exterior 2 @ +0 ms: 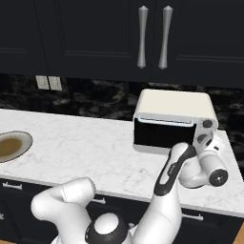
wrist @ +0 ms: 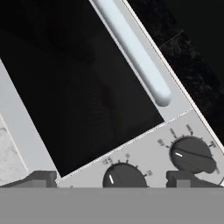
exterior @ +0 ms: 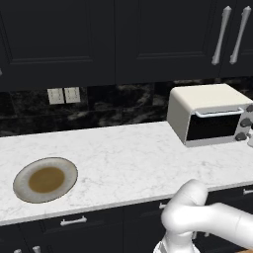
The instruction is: Pick up the kebab skewer and baguette bread, and place them inside the toaster oven. Close the toaster oven door and start by setting the timer.
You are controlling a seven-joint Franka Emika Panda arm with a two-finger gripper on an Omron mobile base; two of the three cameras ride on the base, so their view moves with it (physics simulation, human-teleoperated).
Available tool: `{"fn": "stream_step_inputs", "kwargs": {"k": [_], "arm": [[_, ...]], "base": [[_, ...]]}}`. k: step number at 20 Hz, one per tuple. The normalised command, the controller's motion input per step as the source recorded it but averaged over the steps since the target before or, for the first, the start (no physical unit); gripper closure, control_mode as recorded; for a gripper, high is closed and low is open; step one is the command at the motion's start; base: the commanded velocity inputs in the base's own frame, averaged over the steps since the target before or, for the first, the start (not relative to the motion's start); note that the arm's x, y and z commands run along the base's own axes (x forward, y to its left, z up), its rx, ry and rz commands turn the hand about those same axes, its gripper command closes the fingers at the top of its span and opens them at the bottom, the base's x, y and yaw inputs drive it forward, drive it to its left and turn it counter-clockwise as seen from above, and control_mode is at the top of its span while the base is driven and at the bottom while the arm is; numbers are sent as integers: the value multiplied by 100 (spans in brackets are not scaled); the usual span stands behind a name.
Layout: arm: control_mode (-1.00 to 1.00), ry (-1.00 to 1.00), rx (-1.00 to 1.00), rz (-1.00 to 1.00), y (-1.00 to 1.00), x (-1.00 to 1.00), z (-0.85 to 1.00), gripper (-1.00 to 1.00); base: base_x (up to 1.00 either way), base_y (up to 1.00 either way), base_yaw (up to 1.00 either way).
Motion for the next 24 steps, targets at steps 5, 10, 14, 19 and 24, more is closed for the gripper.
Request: {"fn": "stream_step_inputs", "kwargs": {"k": [5,10,14,19,24], "arm": [[-100,-1,-2,0,-35,17,-3,-100],[-100,0,-2,0,-12,31,0,-100],[-100,0,-4,0,0,36,-9,-100],[-100,-1,-4,0,-1,26,-20,-100],[-100,-3,-4,0,-6,14,-15,-100]], "base": [[0,0,0],[0,0,0],[0,0,0],[0,0,0],[0,0,0]]}}
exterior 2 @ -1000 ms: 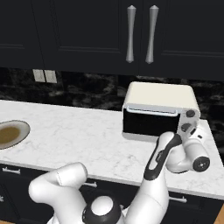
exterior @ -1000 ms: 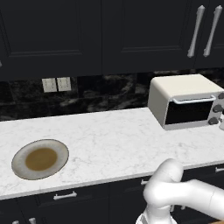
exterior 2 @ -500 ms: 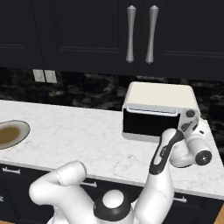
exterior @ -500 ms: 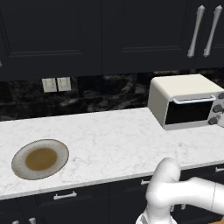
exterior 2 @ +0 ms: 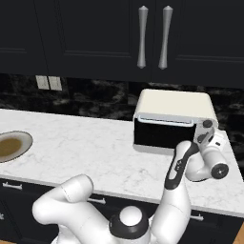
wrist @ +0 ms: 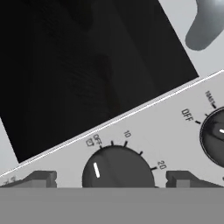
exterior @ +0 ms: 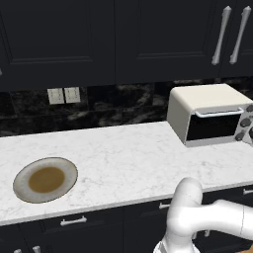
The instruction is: Pick up the kebab skewer and baguette bread, and place them inside the toaster oven. Close the toaster oven door and start by setting the timer.
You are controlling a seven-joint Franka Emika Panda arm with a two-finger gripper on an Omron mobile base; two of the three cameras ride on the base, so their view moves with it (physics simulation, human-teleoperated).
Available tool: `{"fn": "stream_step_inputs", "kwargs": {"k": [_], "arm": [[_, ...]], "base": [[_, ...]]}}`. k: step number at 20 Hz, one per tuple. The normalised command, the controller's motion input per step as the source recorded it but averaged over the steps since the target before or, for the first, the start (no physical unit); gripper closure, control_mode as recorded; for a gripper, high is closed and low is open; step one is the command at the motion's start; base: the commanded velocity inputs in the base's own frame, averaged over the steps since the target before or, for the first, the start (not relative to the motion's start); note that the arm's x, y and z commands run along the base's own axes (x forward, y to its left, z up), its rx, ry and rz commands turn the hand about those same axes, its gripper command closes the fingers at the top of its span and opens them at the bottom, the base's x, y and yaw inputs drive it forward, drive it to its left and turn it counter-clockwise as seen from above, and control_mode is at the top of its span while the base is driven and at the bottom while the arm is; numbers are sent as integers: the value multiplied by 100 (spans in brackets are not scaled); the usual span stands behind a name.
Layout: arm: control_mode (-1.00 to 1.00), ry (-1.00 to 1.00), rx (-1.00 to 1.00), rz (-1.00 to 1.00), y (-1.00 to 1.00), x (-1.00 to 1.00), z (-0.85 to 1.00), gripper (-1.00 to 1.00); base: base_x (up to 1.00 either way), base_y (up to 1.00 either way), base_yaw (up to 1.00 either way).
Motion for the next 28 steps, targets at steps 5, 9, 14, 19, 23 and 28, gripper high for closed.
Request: {"fn": "stream_step_inputs", "kwargs": {"k": [5,9,14,19,23,28], "arm": [[-100,-5,-1,0,-9,2,-1,-100],[-100,-10,-2,0,-3,2,-6,-100],[-100,-11,-3,0,0,0,-6,-100],[-100,-9,-4,0,0,0,0,-100],[-100,-8,-8,0,0,0,0,-100],[-100,-8,-11,0,0,0,0,-100]], "base": [[0,0,0],[0,0,0],[0,0,0],[0,0,0],[0,0,0],[0,0,0]]}}
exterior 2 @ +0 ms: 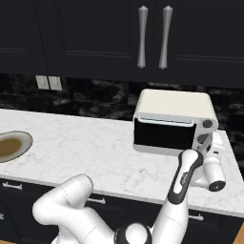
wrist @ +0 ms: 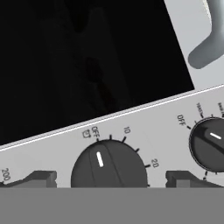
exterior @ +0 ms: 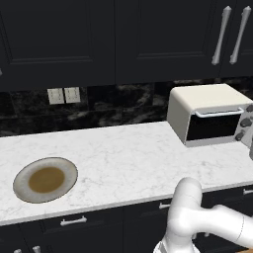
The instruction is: Pick up the kebab skewer and baguette bread, and place them inside the toaster oven. Close the toaster oven door and start by setting the timer.
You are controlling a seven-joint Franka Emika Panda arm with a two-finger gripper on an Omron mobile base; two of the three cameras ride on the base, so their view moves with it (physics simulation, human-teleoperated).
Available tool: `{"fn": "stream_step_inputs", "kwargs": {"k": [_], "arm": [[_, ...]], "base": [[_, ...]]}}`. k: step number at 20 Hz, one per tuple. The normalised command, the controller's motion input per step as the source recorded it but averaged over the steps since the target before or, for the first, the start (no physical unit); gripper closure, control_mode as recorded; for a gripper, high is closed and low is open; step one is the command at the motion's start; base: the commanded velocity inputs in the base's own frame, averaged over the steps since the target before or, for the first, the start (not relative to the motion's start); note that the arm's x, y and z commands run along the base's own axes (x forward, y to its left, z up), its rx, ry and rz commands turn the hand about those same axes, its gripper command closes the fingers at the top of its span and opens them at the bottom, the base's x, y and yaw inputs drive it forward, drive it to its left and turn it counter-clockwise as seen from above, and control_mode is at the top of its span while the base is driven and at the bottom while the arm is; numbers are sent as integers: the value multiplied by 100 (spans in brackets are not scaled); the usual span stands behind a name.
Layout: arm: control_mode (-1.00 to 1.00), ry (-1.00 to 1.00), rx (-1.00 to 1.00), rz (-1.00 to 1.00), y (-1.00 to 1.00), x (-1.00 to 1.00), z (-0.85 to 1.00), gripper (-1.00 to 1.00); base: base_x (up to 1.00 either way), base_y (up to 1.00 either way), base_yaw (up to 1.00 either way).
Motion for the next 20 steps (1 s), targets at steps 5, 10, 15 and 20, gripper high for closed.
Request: {"fn": "stream_step_inputs", "kwargs": {"k": [5,10,15,20], "arm": [[-100,-8,-10,0,0,0,0,-100],[-100,-5,-8,0,1,-6,0,-100],[-100,0,-5,0,0,-1,0,-100],[-100,0,-4,0,5,-3,0,-100]], "base": [[0,0,0],[0,0,0],[0,0,0],[0,0,0]]}}
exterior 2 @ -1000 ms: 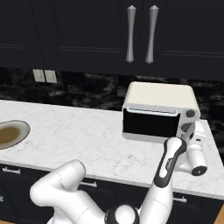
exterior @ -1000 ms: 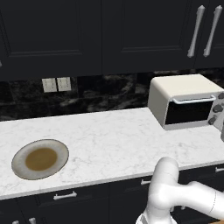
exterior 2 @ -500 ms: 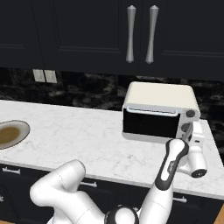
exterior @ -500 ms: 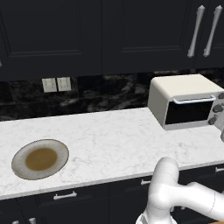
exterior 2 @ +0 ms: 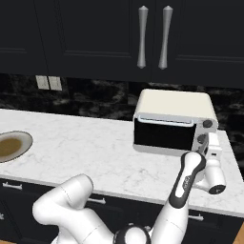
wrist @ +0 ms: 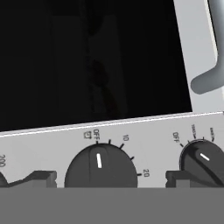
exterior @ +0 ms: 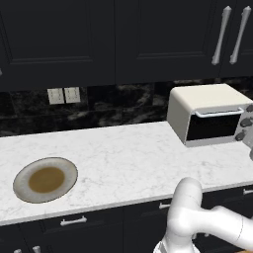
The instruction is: Pick up the kebab skewer and baguette bread, and place them inside the toaster oven. Close the toaster oven door and start by setting the timer.
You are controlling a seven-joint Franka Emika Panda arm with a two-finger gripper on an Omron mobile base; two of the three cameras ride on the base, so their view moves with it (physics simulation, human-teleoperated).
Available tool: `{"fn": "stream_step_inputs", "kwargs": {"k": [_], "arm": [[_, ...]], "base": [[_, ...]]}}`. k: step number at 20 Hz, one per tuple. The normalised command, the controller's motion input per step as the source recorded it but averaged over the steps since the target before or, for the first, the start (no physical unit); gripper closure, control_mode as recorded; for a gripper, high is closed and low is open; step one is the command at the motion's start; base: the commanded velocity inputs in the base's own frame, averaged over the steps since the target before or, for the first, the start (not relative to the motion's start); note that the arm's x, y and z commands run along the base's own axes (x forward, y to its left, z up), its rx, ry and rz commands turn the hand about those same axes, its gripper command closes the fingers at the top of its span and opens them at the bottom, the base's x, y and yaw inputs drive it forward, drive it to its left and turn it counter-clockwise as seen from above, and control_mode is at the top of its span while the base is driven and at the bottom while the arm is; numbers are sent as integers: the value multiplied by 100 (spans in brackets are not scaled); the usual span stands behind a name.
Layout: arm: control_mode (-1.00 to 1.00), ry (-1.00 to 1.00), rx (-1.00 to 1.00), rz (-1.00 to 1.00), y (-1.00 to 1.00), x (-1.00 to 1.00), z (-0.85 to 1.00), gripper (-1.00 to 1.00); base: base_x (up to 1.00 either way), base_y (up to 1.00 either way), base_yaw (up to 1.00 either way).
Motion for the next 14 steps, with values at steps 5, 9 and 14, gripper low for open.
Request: {"fn": "stream_step_inputs", "kwargs": {"k": [5,9,14], "arm": [[-100,1,0,0,8,0,1,-100],[-100,5,0,0,15,0,0,-100],[-100,6,0,0,7,0,0,-100]], "base": [[0,0,0],[0,0,0],[0,0,0]]}}
